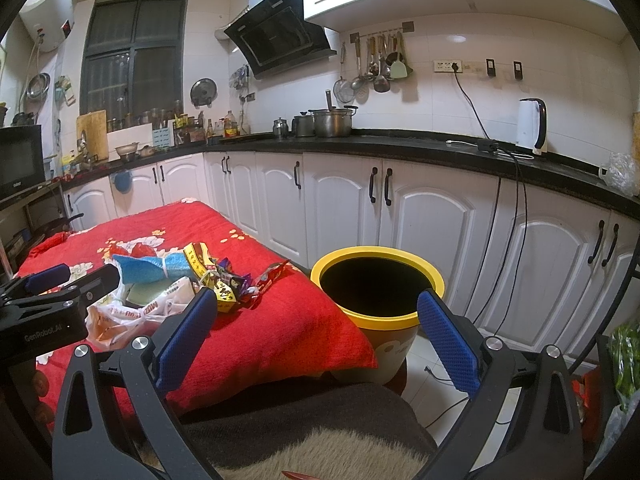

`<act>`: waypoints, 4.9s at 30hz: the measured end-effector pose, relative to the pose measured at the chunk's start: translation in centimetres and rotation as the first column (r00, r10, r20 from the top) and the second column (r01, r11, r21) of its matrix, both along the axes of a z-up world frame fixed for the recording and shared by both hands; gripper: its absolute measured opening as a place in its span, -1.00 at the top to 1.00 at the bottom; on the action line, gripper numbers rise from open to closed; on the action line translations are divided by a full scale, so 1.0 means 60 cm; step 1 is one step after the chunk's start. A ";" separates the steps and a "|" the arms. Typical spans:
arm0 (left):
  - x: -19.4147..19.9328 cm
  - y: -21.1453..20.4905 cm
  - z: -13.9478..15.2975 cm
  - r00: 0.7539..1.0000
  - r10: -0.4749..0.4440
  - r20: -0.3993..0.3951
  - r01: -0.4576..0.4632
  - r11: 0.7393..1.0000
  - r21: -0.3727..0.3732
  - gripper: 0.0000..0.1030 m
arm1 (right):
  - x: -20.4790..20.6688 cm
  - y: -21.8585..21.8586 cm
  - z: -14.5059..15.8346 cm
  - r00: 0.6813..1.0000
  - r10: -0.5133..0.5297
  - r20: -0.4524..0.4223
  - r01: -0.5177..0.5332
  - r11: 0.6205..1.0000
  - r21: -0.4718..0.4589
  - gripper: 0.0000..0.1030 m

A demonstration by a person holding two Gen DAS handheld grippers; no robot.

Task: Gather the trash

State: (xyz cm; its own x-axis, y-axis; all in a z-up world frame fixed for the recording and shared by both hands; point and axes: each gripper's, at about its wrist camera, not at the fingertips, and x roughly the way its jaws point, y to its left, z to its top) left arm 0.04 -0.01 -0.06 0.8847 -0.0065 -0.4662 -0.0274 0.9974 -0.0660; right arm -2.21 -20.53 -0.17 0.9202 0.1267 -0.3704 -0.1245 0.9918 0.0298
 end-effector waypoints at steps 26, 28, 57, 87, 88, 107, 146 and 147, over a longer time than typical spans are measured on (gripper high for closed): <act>0.047 0.126 -0.036 0.985 -0.066 -0.158 0.061 0.998 -0.036 -0.79 | 0.135 0.112 0.031 0.935 0.334 -0.118 -0.340 0.940 -0.036 -0.88; 0.055 0.128 -0.045 0.977 -0.106 -0.184 0.100 0.994 -0.041 -0.79 | 0.163 0.127 0.025 0.915 0.367 -0.166 -0.377 0.925 -0.034 -0.88; 0.127 0.138 -0.129 0.901 -0.252 -0.354 0.244 0.967 -0.069 0.07 | 0.390 0.273 -0.107 0.692 0.513 -0.508 -0.582 0.812 0.026 0.12; 0.148 0.064 -0.046 0.910 -0.319 -0.264 0.322 0.946 -0.036 0.54 | 0.377 0.120 0.005 0.783 0.523 -0.336 -0.514 0.849 0.124 0.30; 0.151 0.057 -0.044 0.909 -0.324 -0.262 0.327 0.944 -0.031 0.54 | 0.379 0.113 0.009 0.788 0.518 -0.331 -0.508 0.852 0.124 0.30; 0.288 -0.091 -0.008 0.877 -0.415 -0.243 0.423 0.906 -0.025 0.54 | 0.435 -0.086 0.048 0.903 0.350 -0.251 -0.312 0.933 0.179 0.30; 0.459 -0.215 -0.121 0.864 -0.299 -0.406 0.320 0.947 -0.016 -0.72 | 0.562 -0.262 -0.109 0.917 0.126 -0.378 -0.044 0.975 0.218 -0.17; 0.457 -0.211 -0.116 0.868 -0.297 -0.397 0.317 0.948 -0.014 -0.80 | 0.555 -0.258 -0.106 0.920 0.123 -0.371 -0.046 0.977 0.209 -0.19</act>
